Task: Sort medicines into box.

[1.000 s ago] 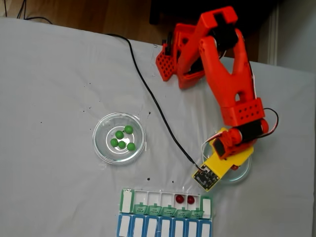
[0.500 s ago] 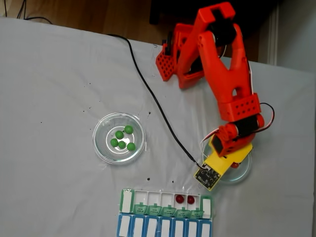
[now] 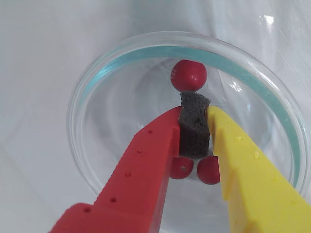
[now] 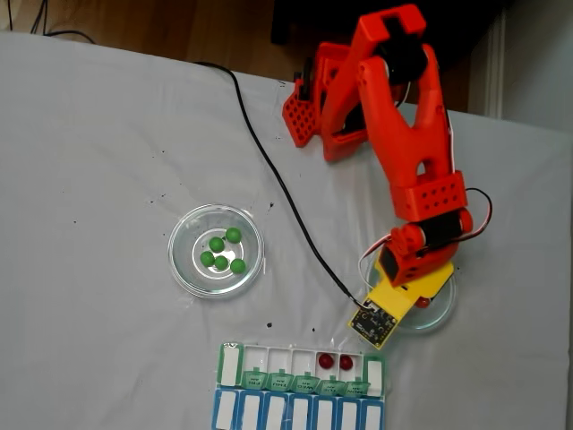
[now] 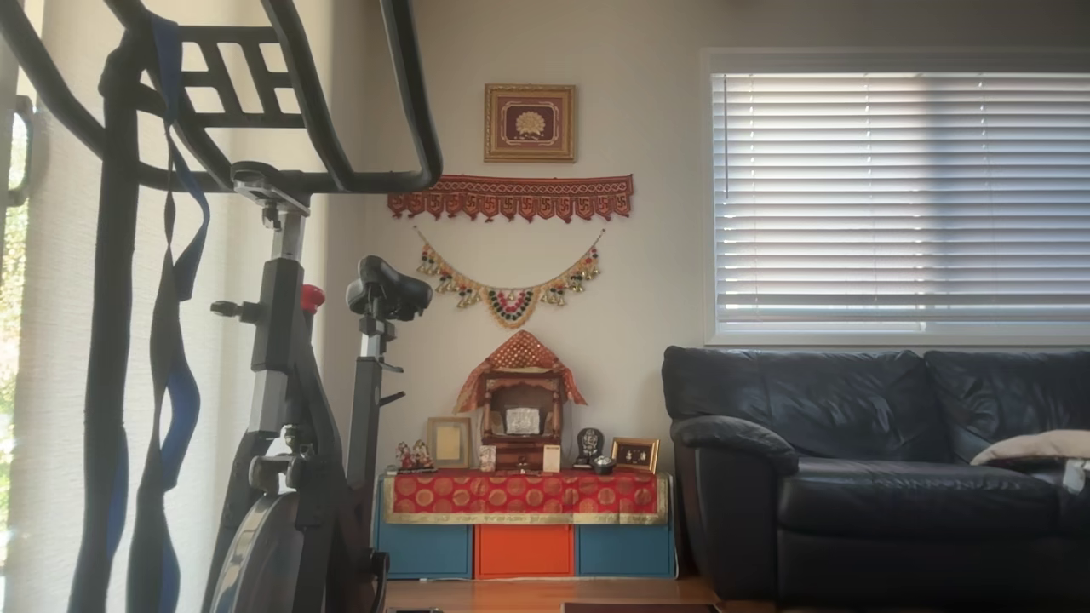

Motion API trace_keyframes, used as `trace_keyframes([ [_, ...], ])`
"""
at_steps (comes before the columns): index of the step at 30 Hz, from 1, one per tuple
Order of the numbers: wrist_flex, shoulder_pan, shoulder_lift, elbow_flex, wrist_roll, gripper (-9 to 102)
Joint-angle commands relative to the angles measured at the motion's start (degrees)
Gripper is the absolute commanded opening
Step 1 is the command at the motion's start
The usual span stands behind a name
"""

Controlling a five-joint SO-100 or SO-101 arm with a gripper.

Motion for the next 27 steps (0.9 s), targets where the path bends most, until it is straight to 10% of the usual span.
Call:
trace_keyframes([
  [1, -2.55, 0.09, 2.46, -0.35, -0.70, 1],
  [27, -2.81, -1.41, 5.01, 1.23, 3.96, 1],
])
